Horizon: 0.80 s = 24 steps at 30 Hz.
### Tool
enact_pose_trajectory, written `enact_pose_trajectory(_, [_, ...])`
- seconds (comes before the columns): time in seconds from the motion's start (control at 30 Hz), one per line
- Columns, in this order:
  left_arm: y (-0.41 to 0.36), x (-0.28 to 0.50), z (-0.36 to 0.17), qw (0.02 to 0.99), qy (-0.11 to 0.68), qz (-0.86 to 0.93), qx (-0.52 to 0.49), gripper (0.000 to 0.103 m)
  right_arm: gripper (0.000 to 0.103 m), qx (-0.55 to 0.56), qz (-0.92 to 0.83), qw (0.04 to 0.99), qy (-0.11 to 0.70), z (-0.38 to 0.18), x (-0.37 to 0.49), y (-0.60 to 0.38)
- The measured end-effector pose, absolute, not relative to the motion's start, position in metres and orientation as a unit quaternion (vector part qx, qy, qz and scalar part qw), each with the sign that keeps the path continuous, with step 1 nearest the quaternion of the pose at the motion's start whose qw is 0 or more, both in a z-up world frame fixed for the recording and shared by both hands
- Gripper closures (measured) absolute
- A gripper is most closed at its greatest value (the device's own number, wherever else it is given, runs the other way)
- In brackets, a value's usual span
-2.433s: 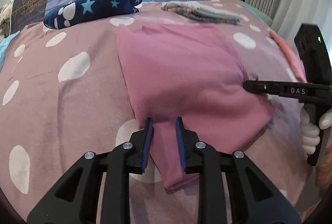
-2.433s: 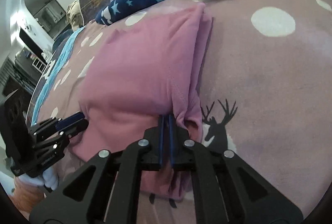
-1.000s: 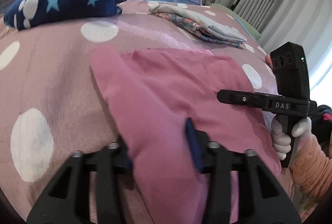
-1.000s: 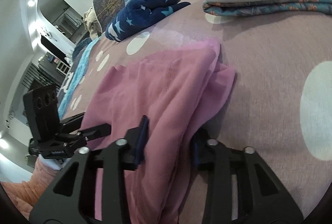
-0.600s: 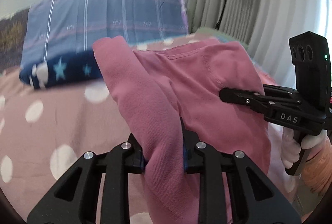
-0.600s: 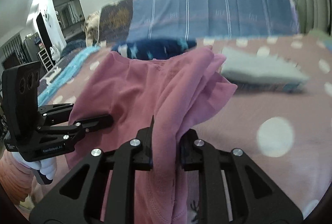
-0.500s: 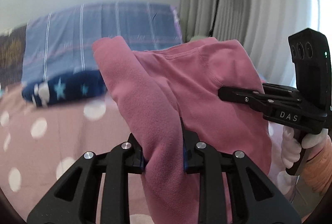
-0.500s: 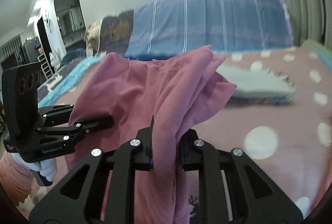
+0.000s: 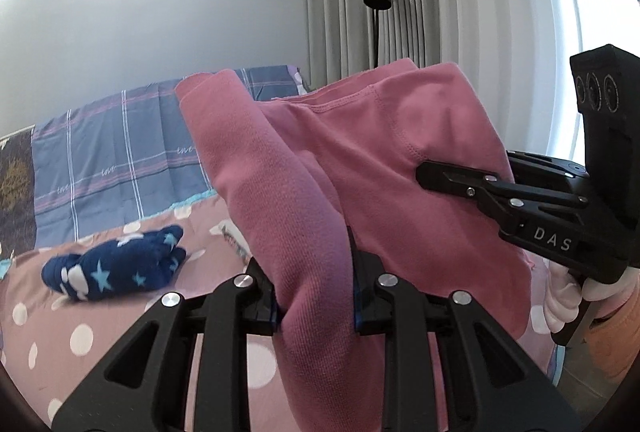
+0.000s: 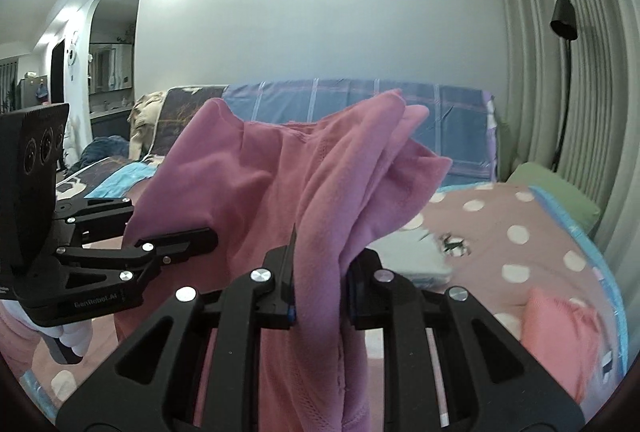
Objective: Fold small clothes
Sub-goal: 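Carry the lifted shirt with both grippers toward the folded clothes stack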
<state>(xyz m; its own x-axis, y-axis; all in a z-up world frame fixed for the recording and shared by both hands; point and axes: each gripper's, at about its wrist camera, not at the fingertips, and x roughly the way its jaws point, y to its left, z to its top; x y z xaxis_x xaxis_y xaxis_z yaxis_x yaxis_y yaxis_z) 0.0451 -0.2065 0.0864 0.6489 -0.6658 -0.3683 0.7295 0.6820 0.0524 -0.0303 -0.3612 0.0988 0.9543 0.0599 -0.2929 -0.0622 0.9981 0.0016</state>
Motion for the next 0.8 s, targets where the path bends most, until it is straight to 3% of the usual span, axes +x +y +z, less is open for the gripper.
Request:
enact_pose_trajectory(0.43, [-0.267, 0.123, 0.125, 0.906, 0.137, -0.372, 0.145, 0.077, 0.086, -0.02, -0.018, 0.991, 0.131, 0.129, 0.038, -0.414])
enact_pose_trajectory(0.8, [-0.313, 0.196, 0.127, 0.915, 0.146, -0.341, 0.159, 0.077, 0.086, -0.016, -0.031, 0.989, 0.144, 0.138, 0.126, -0.453])
